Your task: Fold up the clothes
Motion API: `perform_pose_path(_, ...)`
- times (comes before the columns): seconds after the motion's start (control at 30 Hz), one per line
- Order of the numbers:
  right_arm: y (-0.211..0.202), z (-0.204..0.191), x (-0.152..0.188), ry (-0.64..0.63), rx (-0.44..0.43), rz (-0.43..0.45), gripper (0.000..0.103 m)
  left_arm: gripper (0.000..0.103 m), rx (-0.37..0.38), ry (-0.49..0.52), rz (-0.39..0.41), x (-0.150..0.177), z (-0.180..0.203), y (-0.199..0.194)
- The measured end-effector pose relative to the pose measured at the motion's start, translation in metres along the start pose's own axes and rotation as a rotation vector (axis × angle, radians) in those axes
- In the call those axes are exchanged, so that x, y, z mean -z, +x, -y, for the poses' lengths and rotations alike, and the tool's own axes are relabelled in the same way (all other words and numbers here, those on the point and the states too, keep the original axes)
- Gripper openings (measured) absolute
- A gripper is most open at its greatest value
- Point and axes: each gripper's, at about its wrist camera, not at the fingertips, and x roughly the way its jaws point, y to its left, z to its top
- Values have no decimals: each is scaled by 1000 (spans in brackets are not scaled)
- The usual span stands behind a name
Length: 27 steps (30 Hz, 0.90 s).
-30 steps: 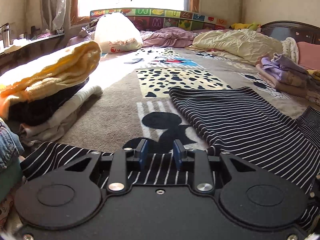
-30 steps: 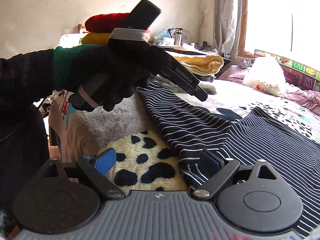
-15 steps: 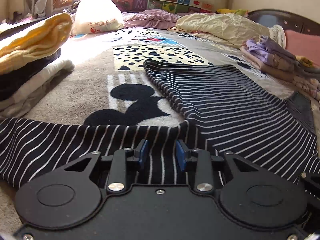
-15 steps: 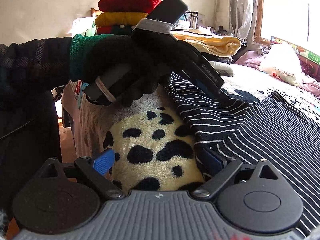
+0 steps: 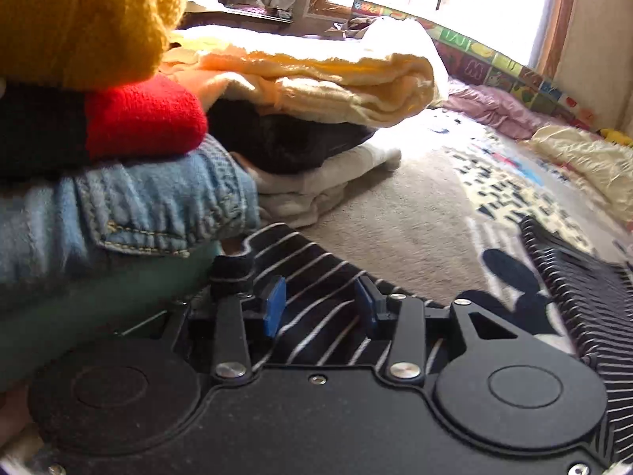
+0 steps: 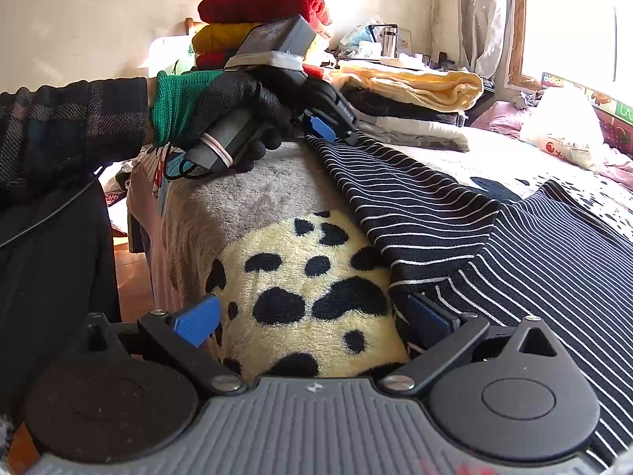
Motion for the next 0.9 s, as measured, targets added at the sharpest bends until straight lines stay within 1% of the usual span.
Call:
perform_pose_path(0.03, 0, 0, 0, 0, -1, 0, 101, 30, -22, 46, 14, 1, 5, -3)
perform_pose_path(0.07, 0, 0, 0, 1, -2, 0, 101, 33, -13, 76, 33, 0, 10, -8)
perform_pose_path(0.1, 0, 1, 0, 4, -3, 0, 101, 43, -18, 106, 49, 1, 13, -12)
perform_pose_path(0.13, 0, 2, 0, 7, -5, 1, 101, 45, -42, 140, 49, 2, 16, -10)
perform_pose_path(0.17, 0, 2, 0, 8, -5, 2, 101, 44, -61, 163, 20, 4, 17, -3)
perform_pose_path(0.23, 0, 1, 0, 4, -4, 1, 101, 47, -45, 117, -24, 3, 8, 9)
perform_pose_path(0.27, -1, 1, 0, 4, -4, 0, 101, 46, -44, 103, -38, -1, 7, 10)
perform_pose_path(0.33, -1, 1, 0, 8, -6, 1, 101, 41, -68, 108, -10, -3, 10, 5)
perform_pose_path(0.37, -1, 1, 0, 10, -7, 1, 101, 42, -81, 112, 9, -4, 11, 1)
perform_pose_path(0.4, -1, 1, 0, 10, -7, 1, 101, 44, -86, 115, -5, -2, 10, 5)
perform_pose_path(0.43, -1, 1, 0, 10, -7, 1, 101, 46, -87, 117, -37, 1, 9, 14)
perform_pose_path(0.47, -1, 1, 0, 11, -8, 1, 101, 47, -91, 109, -47, 0, 10, 15)
perform_pose_path(0.5, -2, 2, 0, 13, -9, 2, 101, 42, -96, 96, -44, -3, 11, 13)
perform_pose_path(0.53, -2, 2, 0, 14, -10, 2, 101, 39, -80, 86, -32, -6, 13, 10)
perform_pose_path(0.57, -2, 2, 0, 14, -10, 2, 101, 39, -52, 79, -15, -9, 15, 7)
perform_pose_path(0.6, -2, 2, 0, 14, -11, 2, 101, 42, -24, 71, 2, -12, 18, 3)
perform_pose_path(0.63, -2, 2, 0, 16, -11, 3, 101, 42, 0, 87, -11, -12, 22, 6)
perform_pose_path(0.67, -2, 2, 0, 17, -11, 3, 102, 41, 6, 126, -36, -11, 27, 14)
perform_pose_path(0.7, -2, 2, 0, 17, -12, 3, 102, 42, 1, 170, -57, -9, 33, 23)
perform_pose_path(0.73, -2, 2, 0, 17, -12, 3, 102, 46, -12, 175, -68, -11, 35, 29)
perform_pose_path(0.77, -2, 2, 0, 16, -12, 3, 102, 49, -28, 157, -71, -16, 35, 33)
perform_pose_path(0.8, -2, 2, 0, 14, -12, 2, 102, 49, -36, 123, -74, -20, 32, 36)
perform_pose_path(0.83, -2, 2, 0, 14, -13, 2, 102, 48, -39, 81, -75, -25, 28, 39)
perform_pose_path(0.9, -2, 2, 0, 15, -15, 2, 102, 42, -56, 49, -71, -29, 25, 38)
